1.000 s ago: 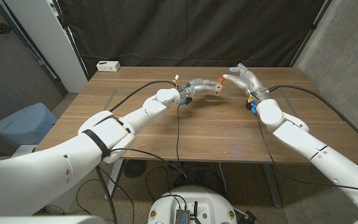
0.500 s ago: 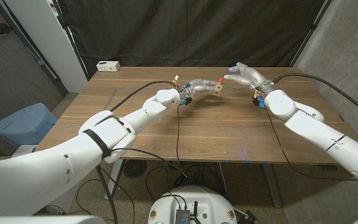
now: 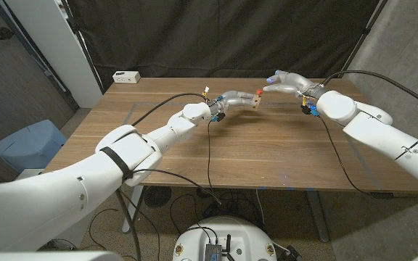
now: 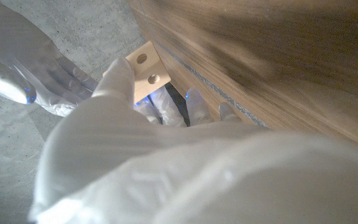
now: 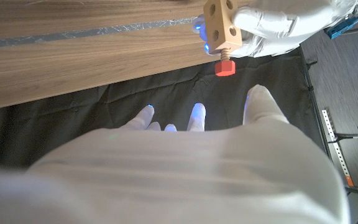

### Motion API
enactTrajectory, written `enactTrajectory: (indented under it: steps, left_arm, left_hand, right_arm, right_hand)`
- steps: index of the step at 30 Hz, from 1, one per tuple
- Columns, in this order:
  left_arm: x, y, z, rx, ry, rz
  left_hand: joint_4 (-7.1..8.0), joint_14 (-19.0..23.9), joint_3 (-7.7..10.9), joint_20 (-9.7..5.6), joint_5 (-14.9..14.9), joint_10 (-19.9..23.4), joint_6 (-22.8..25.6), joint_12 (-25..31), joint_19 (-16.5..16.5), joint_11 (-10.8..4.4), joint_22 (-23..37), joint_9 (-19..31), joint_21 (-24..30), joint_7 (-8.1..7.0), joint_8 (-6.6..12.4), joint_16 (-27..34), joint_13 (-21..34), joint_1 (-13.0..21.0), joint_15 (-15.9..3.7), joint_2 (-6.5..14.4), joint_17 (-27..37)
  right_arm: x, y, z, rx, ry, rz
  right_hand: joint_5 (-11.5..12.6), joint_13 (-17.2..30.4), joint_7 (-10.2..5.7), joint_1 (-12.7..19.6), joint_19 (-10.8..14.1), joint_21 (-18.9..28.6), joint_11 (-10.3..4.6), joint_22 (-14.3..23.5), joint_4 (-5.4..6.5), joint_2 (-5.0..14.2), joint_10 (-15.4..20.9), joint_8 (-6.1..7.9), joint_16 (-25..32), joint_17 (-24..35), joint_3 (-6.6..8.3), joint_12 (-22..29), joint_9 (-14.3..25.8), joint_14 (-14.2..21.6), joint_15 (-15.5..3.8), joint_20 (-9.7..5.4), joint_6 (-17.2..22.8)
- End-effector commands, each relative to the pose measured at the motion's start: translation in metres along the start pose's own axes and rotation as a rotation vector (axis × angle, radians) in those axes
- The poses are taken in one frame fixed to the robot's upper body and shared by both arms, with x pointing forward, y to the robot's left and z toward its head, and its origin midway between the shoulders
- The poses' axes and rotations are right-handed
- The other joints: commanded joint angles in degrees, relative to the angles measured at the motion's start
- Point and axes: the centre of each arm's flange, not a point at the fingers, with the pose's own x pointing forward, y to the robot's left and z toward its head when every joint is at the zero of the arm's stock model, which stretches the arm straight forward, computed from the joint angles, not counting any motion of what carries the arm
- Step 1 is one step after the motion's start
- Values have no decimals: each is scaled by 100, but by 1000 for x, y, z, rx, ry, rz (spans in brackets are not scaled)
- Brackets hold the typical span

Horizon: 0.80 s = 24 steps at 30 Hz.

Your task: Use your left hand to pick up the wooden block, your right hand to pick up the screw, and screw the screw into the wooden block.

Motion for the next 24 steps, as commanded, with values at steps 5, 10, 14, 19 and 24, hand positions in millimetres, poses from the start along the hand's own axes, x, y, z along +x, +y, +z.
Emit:
enactTrajectory:
  steps: [5, 10, 14, 19, 24]
  left_arm:
    - [2, -1, 1, 14, 3, -3]
    - [3, -2, 1, 16, 6, -6]
    - [3, -3, 1, 18, 6, -10]
    - [3, -4, 2, 27, 4, -15]
    - [4, -5, 3, 34, 2, -18]
  left_hand:
    - [47, -13, 3, 5, 28, -20, 59, -7, -26, 1, 17, 16, 27, 6, 41, 11, 16, -38, -171, 53, 23]
    - [53, -14, 0, 0, 27, -20, 57, -7, -30, 2, 17, 16, 28, -1, 40, 11, 16, -53, -180, 54, 23]
    - [49, -15, -1, -2, 27, -20, 69, -6, -31, 1, 17, 16, 29, 4, 45, 11, 15, -53, -182, 49, 22]
    - [46, -11, 1, -2, 28, -16, 64, -4, -30, 0, 17, 16, 31, 10, 42, 12, 15, -50, -183, 52, 21]
    - [46, -10, 4, -4, 30, -10, 57, -1, -35, 0, 17, 16, 31, 21, 39, 14, 16, -51, -179, 60, 22]
  right_arm:
    - [6, -30, 8, -87, 41, 130]
    - [8, -34, 12, -119, 53, 150]
    - [9, -37, 16, -148, 61, 165]
    - [12, -40, 21, -179, 67, 184]
    - [14, -43, 26, -195, 69, 209]
  right_hand:
    - [82, 22, -46, 127, -41, 4, 39, 26, -37, -5, -153, -41, -11, 15, 72, -21, 17, -121, 21, 66, -6]
    - [98, 22, -67, 147, -56, 1, 39, 26, -51, -4, -166, -49, -8, 15, 90, -11, 16, -137, 28, 77, 3]
    - [114, 22, -74, 170, -66, 2, 39, 25, -67, -5, -170, -37, -3, 14, 110, 2, 16, -150, 49, 84, 64]
    - [127, 23, -96, 191, -71, 2, 38, 25, -80, -5, -180, -36, 2, 13, 127, 9, 16, -158, 56, 94, 92]
    - [147, 23, -101, 229, -88, 1, 37, 25, -99, -1, -262, -47, 5, 12, 158, -6, 16, -177, 74, 94, 101]
